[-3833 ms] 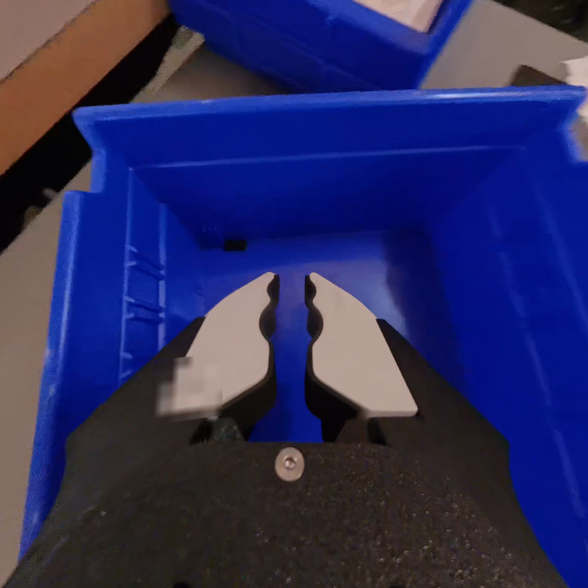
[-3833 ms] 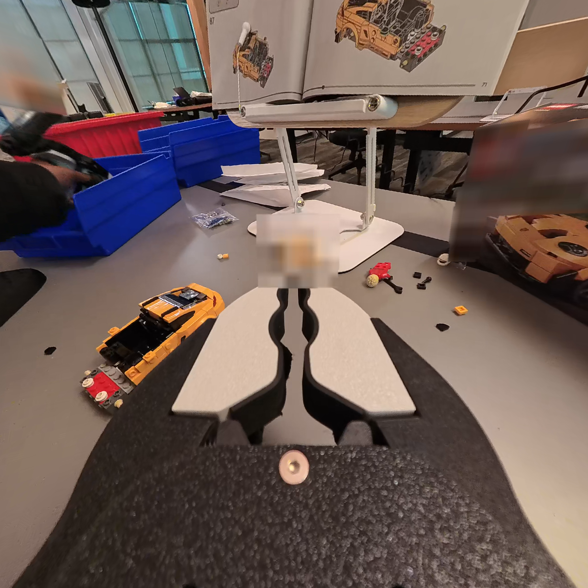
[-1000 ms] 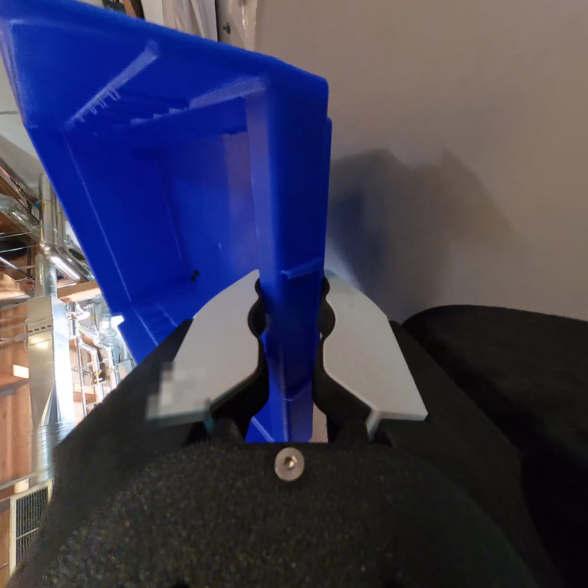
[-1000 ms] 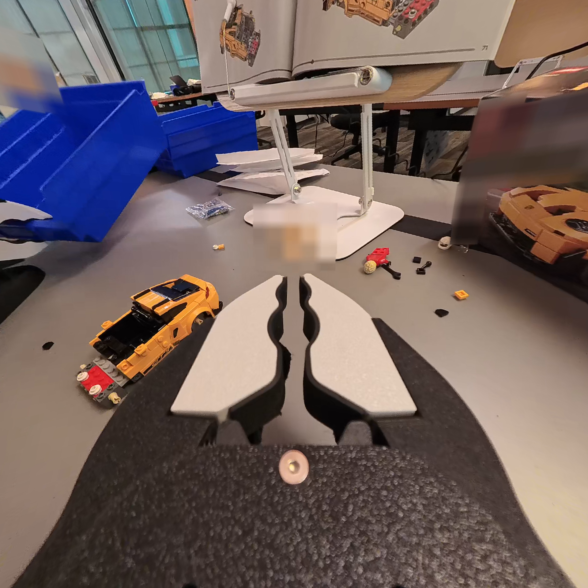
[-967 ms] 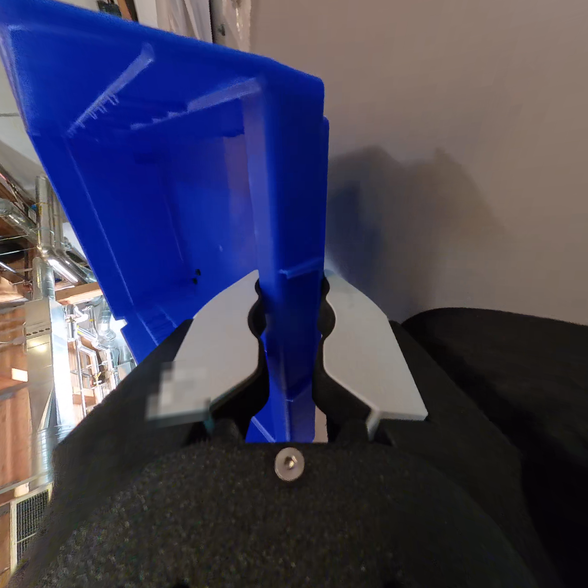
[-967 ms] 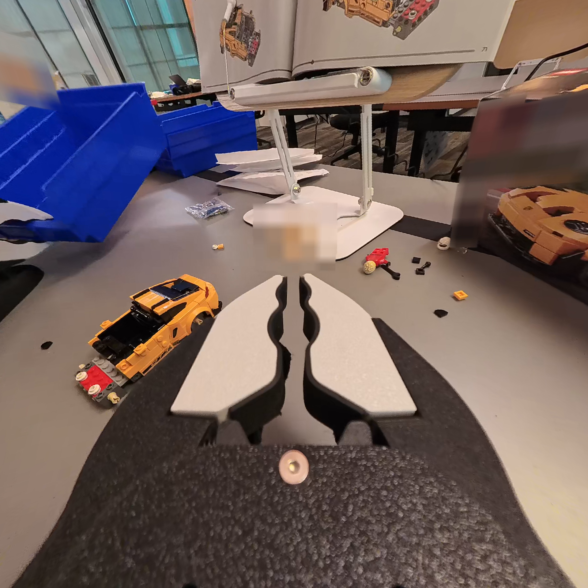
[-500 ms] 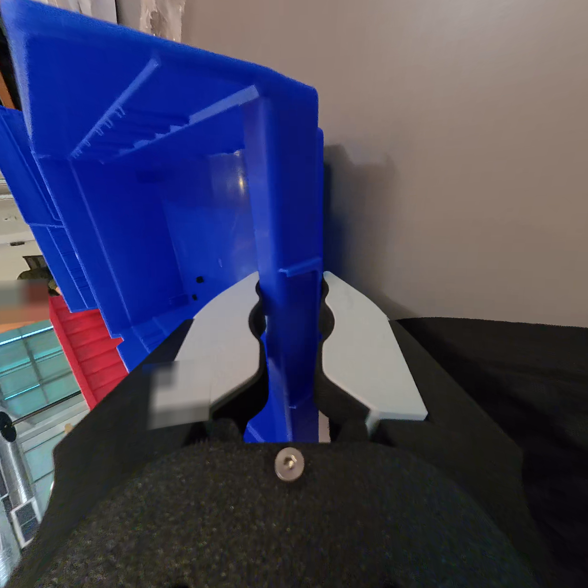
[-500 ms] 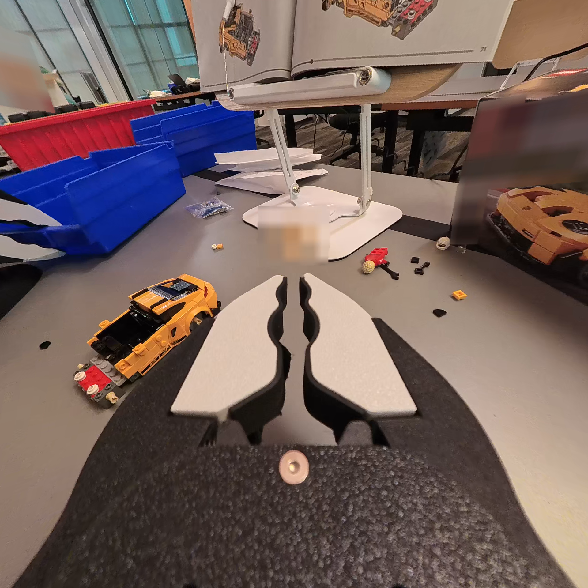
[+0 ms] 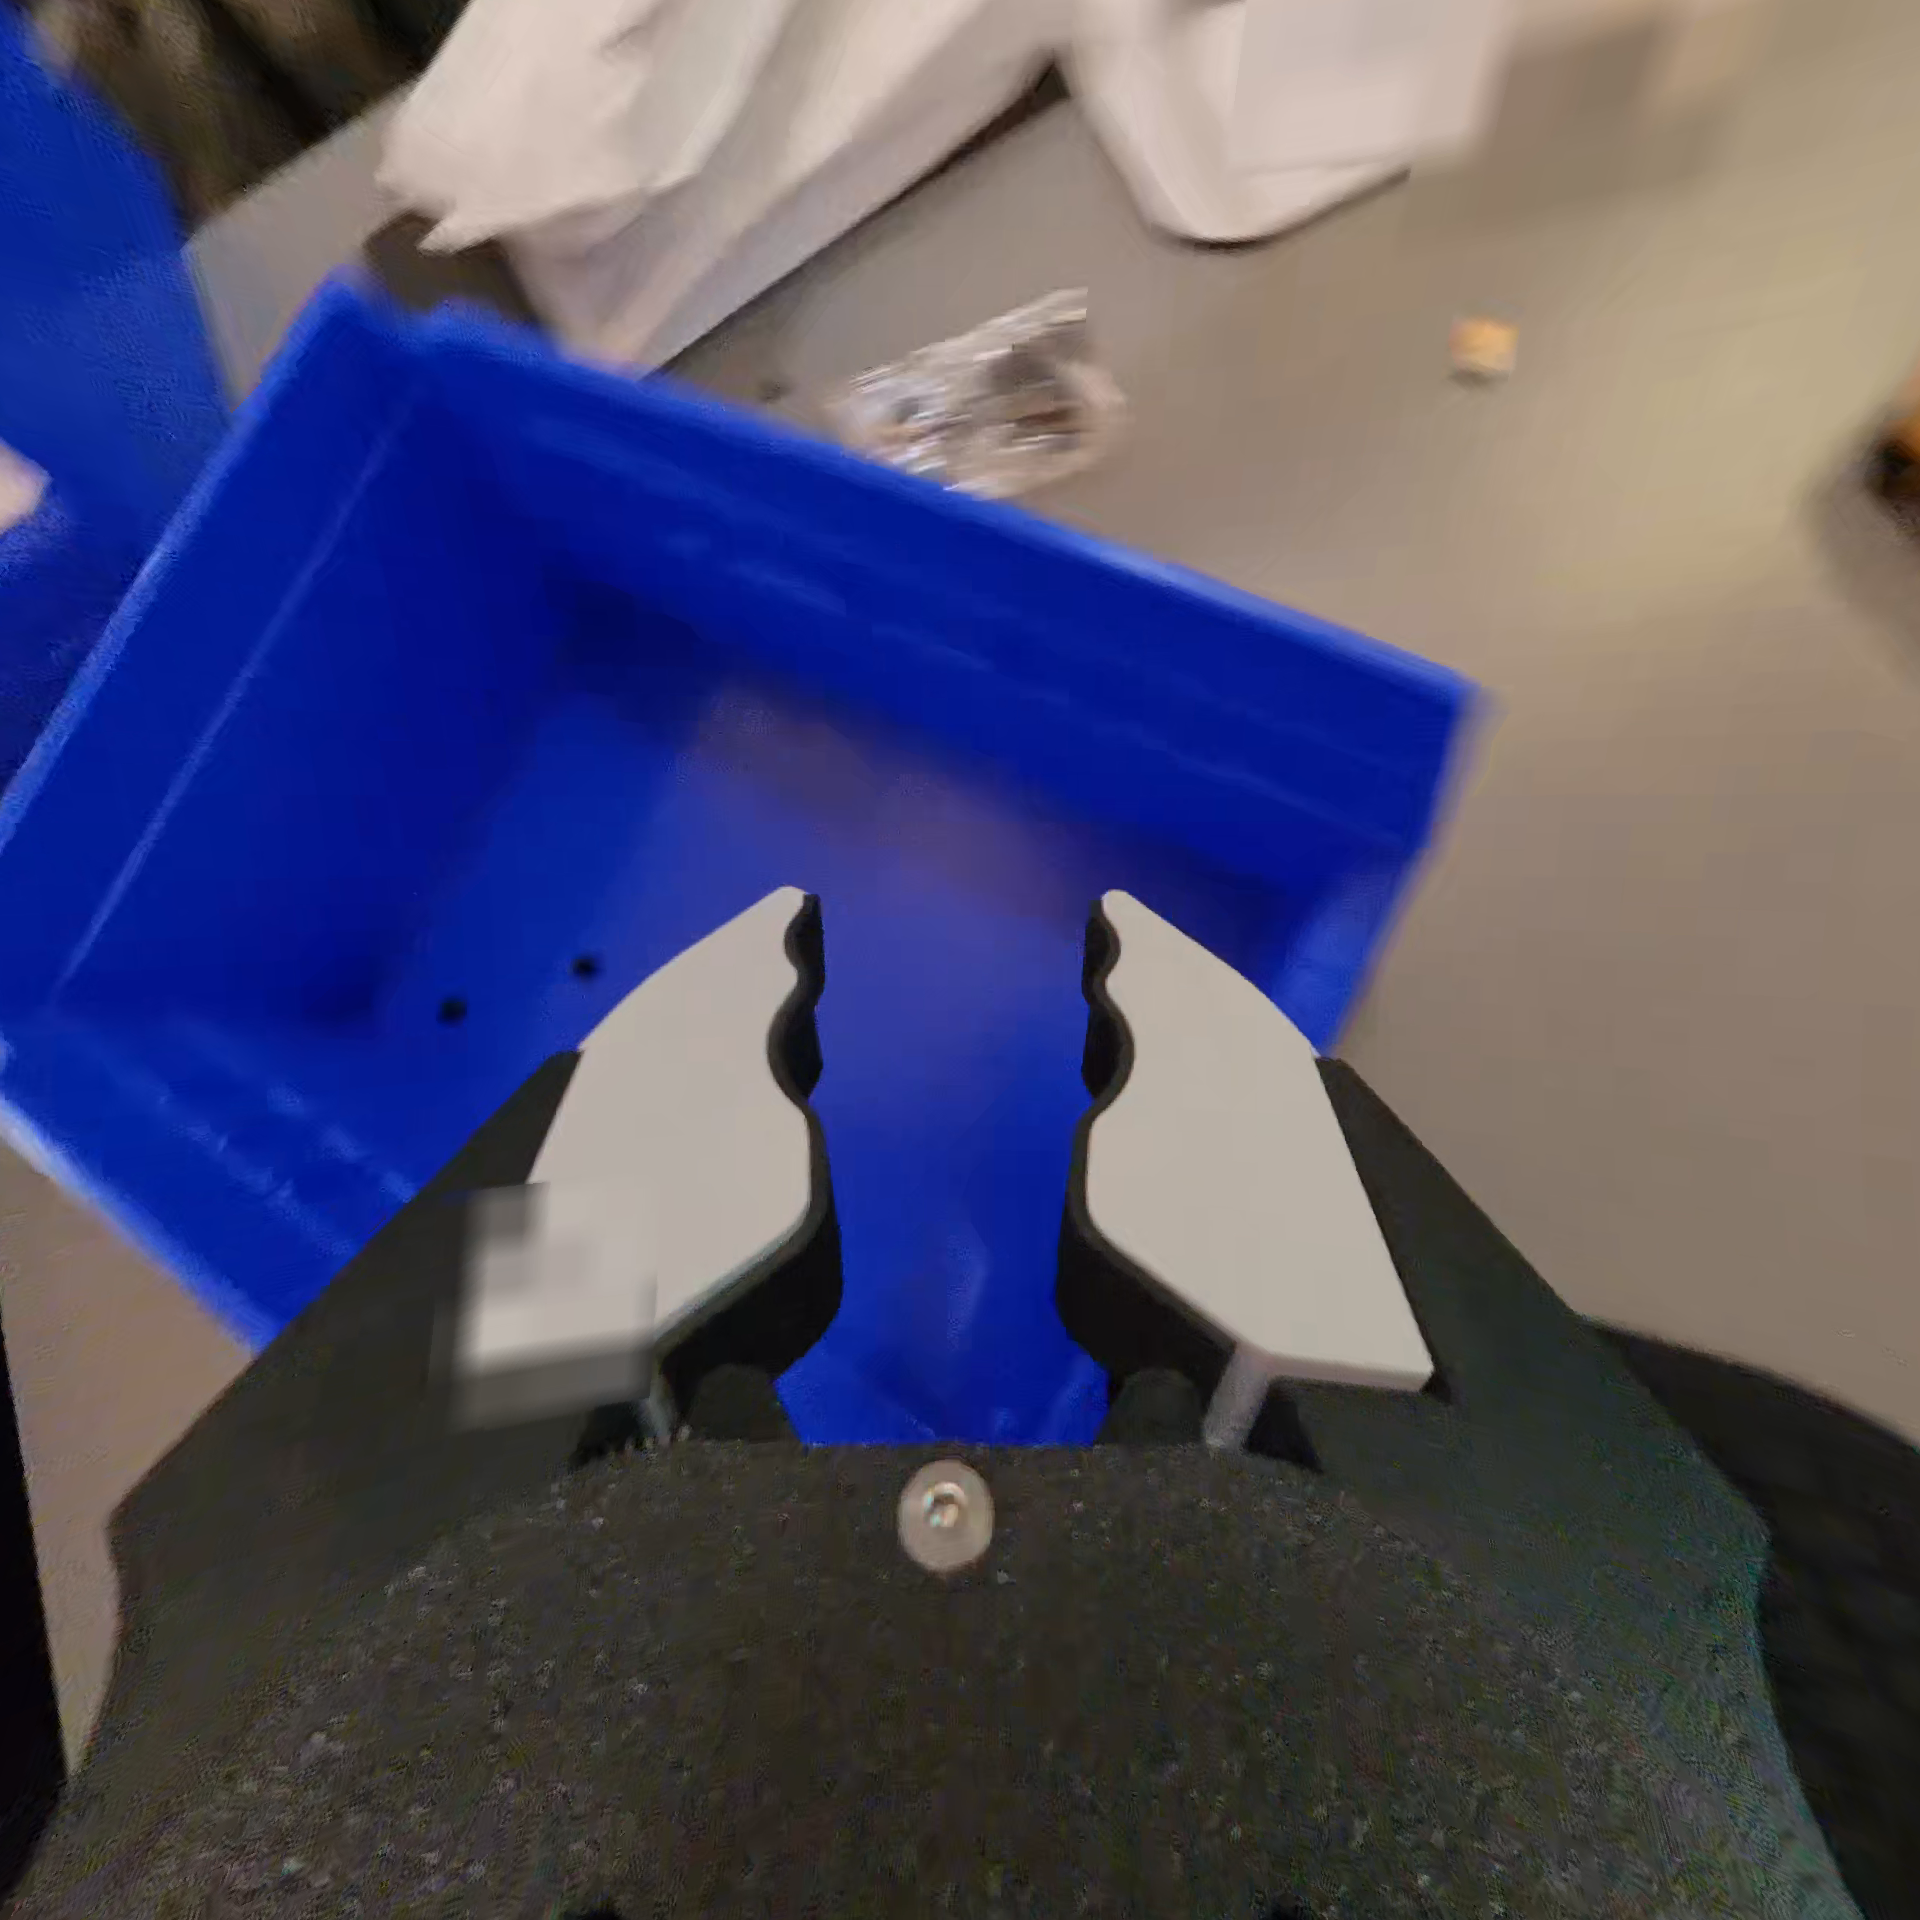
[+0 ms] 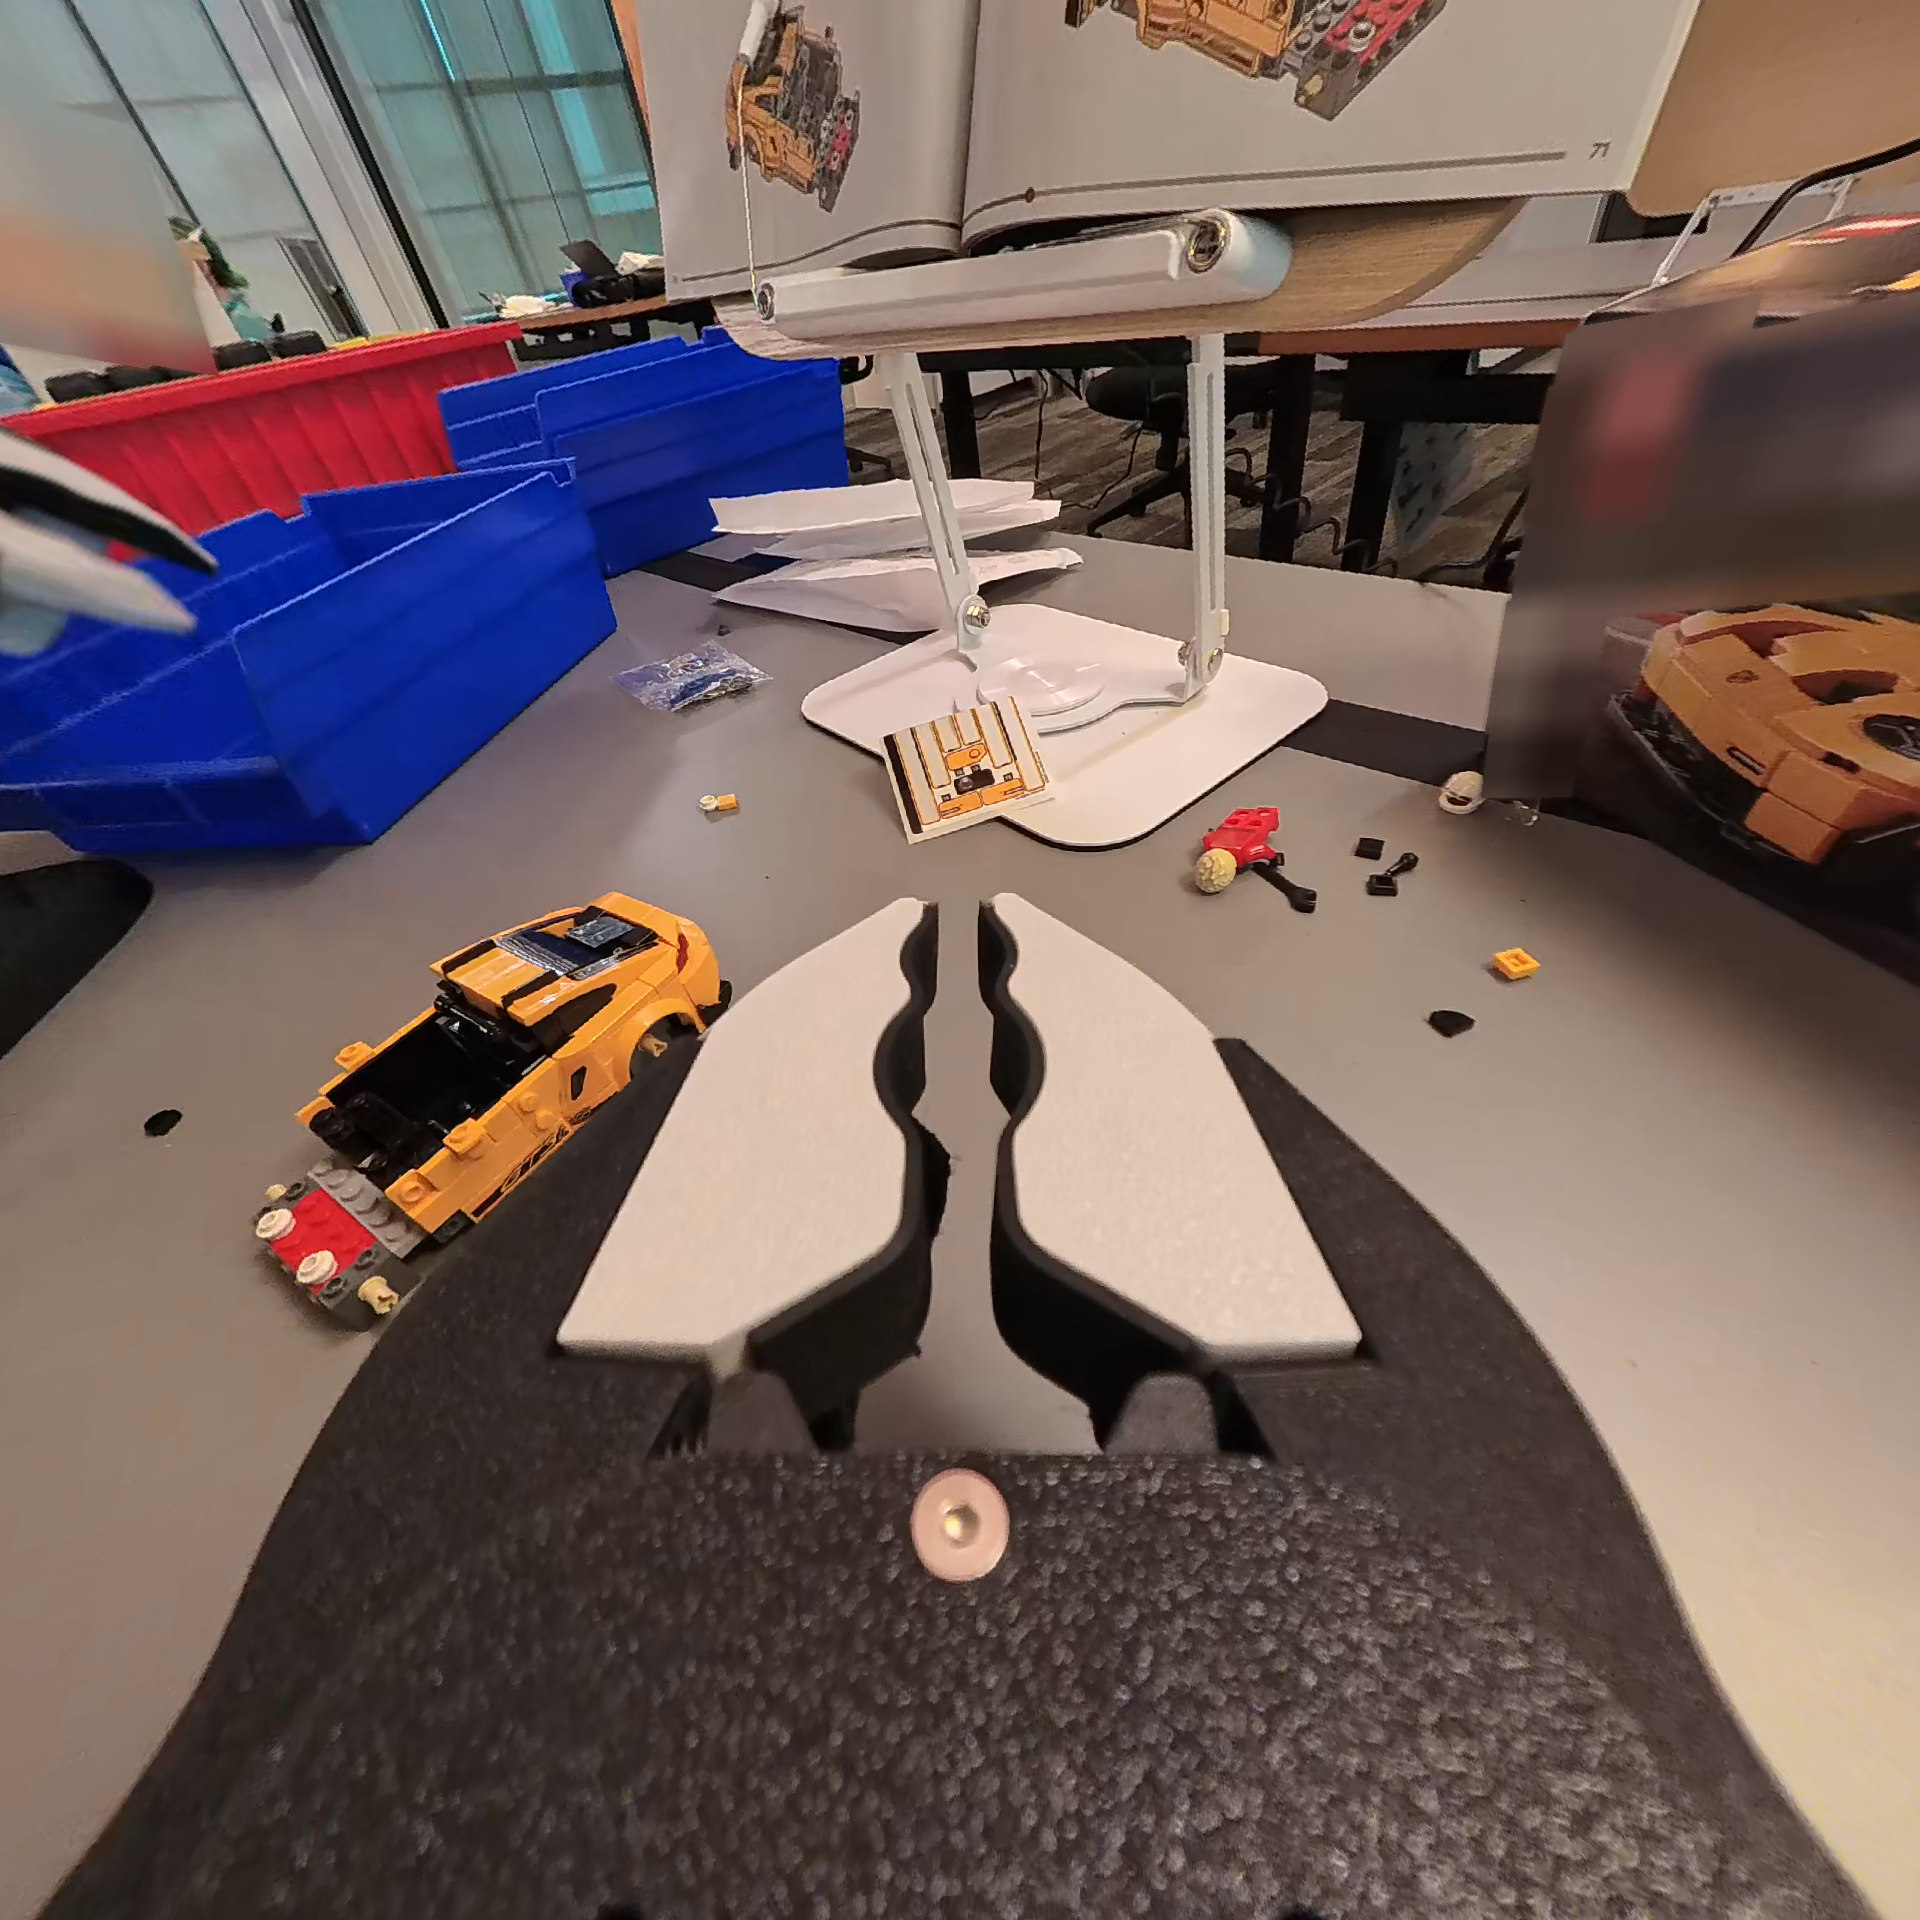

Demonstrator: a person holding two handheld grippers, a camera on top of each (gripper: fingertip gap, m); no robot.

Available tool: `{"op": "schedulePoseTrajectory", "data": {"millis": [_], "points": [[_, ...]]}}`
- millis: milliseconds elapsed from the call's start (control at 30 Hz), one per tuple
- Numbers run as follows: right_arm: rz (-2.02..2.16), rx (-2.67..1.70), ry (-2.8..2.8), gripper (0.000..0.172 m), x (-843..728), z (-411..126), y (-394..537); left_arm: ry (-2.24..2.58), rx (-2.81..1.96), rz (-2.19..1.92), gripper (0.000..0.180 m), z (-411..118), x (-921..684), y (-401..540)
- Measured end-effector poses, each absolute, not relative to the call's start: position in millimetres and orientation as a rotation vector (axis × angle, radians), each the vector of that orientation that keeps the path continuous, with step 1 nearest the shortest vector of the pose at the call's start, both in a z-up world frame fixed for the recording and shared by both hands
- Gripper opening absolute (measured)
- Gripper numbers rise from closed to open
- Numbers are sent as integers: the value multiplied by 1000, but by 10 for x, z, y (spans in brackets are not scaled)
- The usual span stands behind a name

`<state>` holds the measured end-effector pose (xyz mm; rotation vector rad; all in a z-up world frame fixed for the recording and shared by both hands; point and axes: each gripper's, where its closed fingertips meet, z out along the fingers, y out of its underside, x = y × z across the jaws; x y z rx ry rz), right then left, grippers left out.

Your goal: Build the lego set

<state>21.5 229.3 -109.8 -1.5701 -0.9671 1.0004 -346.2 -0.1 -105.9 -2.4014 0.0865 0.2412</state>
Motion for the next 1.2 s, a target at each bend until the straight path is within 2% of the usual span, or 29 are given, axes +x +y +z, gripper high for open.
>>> {"op": "schedulePoseTrajectory", "data": {"millis": [67, 133, 367, 767, 867, 933, 1033, 1200], "points": [[1002, -1568, -967, 7, 216, -1091, 2288, -133, -2482, 200, 51, -1117, -3853, 12], [1002, -1562, -965, 7, 219, -1074, 2286, -191, -2547, 250, 46, -1202, -4213, 31], [999, -1564, -969, 7, 222, -1084, 2292, 25, -2923, 335, 31, -1710, -4809, -7], [1016, -1581, -964, 8, 229, -1111, 2314, 97, -3158, 341, 24, -1943, -4998, -18], [1015, -1580, -965, 8, 230, -1112, 2313, 87, -3178, 328, 17, -1995, -5009, -27], [1013, -1580, -966, 8, 229, -1113, 2313, 76, -3186, 297, 4, -2030, -4991, -28], [1011, -1579, -966, 8, 230, -1112, 2315, 90, -3163, 250, 1, -1968, -4903, 15], [1016, -1569, -970, 8, 219, -1091, 2294, 85, -2908, 88, 1, -1451, -4560, 269]]}}
